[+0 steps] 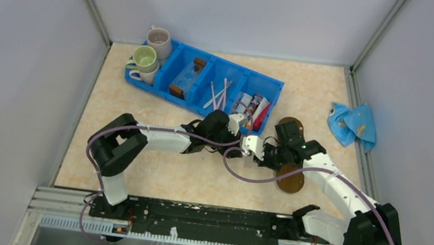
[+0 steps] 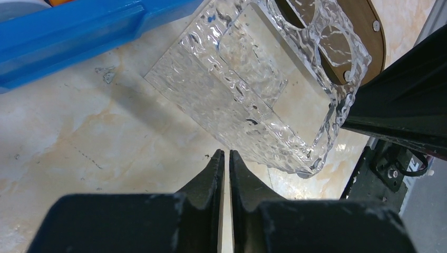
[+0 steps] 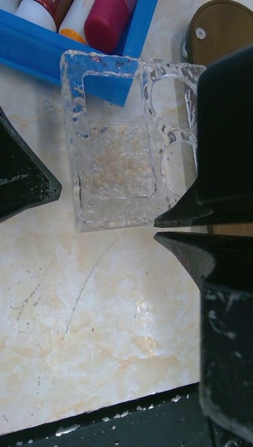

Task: Prepare toiletry sets of a toothbrush and toothpaste on the tray
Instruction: Place the toothpaste holder at the center of the board, then pick up the toothpaste holder from the storage box.

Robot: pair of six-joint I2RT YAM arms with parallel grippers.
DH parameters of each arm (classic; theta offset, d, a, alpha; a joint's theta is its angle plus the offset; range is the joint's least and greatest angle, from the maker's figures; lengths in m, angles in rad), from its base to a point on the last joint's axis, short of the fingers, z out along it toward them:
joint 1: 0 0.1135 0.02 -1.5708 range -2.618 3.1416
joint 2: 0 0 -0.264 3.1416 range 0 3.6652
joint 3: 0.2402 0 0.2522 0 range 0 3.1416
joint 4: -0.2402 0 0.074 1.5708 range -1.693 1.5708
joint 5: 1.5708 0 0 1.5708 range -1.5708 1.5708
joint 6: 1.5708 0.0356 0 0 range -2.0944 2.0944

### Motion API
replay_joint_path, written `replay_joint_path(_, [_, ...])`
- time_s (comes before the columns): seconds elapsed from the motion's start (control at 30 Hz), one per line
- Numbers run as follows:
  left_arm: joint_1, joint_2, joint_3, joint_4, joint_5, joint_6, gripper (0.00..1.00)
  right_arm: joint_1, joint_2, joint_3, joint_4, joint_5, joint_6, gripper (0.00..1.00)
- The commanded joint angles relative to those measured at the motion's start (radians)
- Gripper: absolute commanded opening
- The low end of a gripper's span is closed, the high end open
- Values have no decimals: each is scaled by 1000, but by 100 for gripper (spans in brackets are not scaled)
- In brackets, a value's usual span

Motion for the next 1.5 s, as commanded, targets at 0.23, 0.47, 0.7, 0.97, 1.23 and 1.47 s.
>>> replay_joint_path(0.23, [1, -10, 9, 25, 26, 8, 12, -21, -35, 17, 6, -86, -1, 8])
replay_joint_path(0.47, [20, -158, -73, -11, -38, 38, 12, -23, -78, 73, -118, -296, -67, 8])
replay_joint_path(0.7, [38, -376, -162, -32, -157, 89, 21, -73, -103, 180, -151, -418, 11, 8])
replay_joint_path(0.97, [89, -561, -171, -67, -273, 166, 46, -221, -146, 243, -83, -544, 171, 10])
replay_joint_path(1.23, [123, -741, -188, -78, -378, 230, 73, -295, -166, 274, 103, -551, 404, 29])
replay_joint_path(1.47, [203, -782, -138, -80, -439, 277, 83, -295, -99, 395, 209, -630, 548, 43])
